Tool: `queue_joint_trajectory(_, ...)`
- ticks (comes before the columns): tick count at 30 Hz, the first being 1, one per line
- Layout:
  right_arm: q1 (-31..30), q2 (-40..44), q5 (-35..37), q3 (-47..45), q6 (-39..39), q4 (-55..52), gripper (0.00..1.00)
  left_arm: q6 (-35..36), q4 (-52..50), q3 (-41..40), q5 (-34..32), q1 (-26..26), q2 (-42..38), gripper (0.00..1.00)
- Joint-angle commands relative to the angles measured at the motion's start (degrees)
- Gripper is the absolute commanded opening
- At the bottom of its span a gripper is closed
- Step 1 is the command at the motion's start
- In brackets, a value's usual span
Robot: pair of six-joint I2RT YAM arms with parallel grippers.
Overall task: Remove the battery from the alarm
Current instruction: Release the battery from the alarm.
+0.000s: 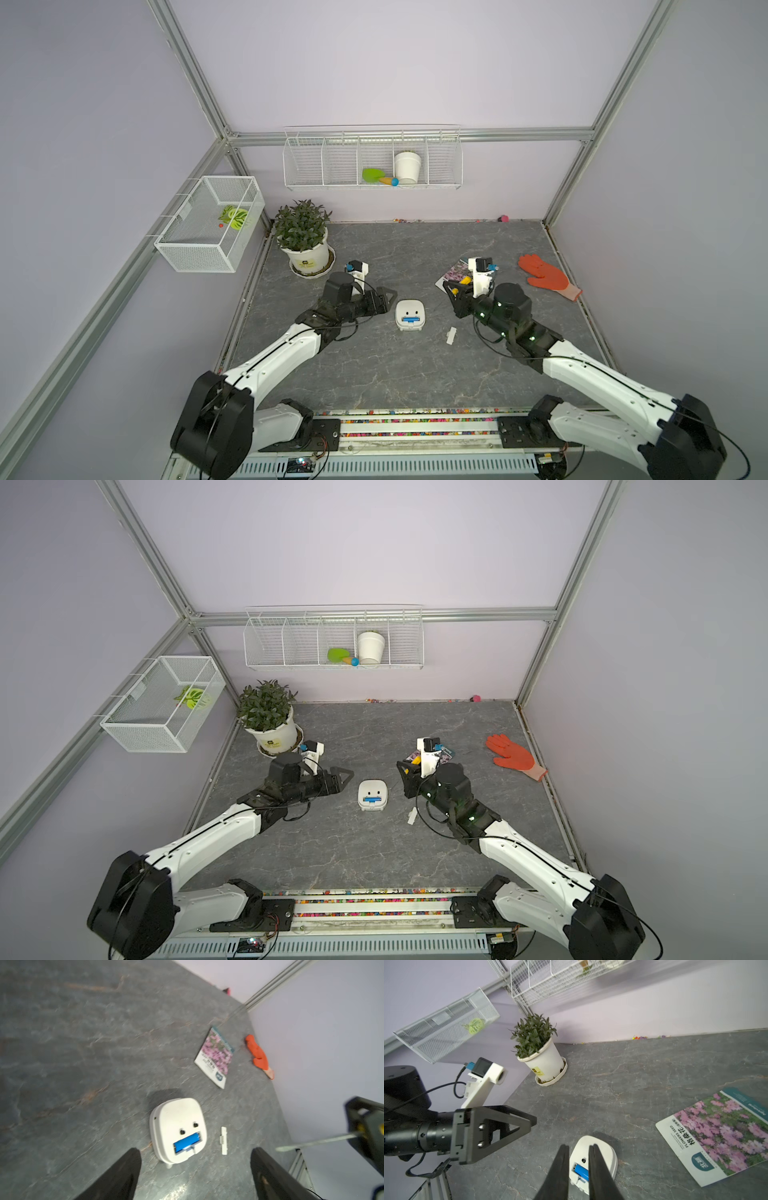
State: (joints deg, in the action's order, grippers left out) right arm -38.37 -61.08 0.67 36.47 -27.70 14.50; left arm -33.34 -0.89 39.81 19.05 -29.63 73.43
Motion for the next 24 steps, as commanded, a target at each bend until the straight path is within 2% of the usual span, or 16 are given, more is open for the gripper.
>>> queue_joint_trajectory(1, -2.08, -2.68, 6.18, 0.27, 0.13, 2.53, 0.0, 0.46, -2.72, 2.95, -0.54, 0.18, 4.81, 0.83)
queue_joint_trajectory(11, -5.13, -11.41, 11.11, 2.27, -2.08, 5.31, 0.0, 1.88, -5.12, 10.34, 4.77, -0.08, 18.85, 0.65)
queue_joint_trajectory(24, -6.28, -17.26, 11.94, 3.87, -3.41, 8.79, 0.0, 2.33, -7.22, 9.76, 6.02, -2.37, 20.98, 0.58)
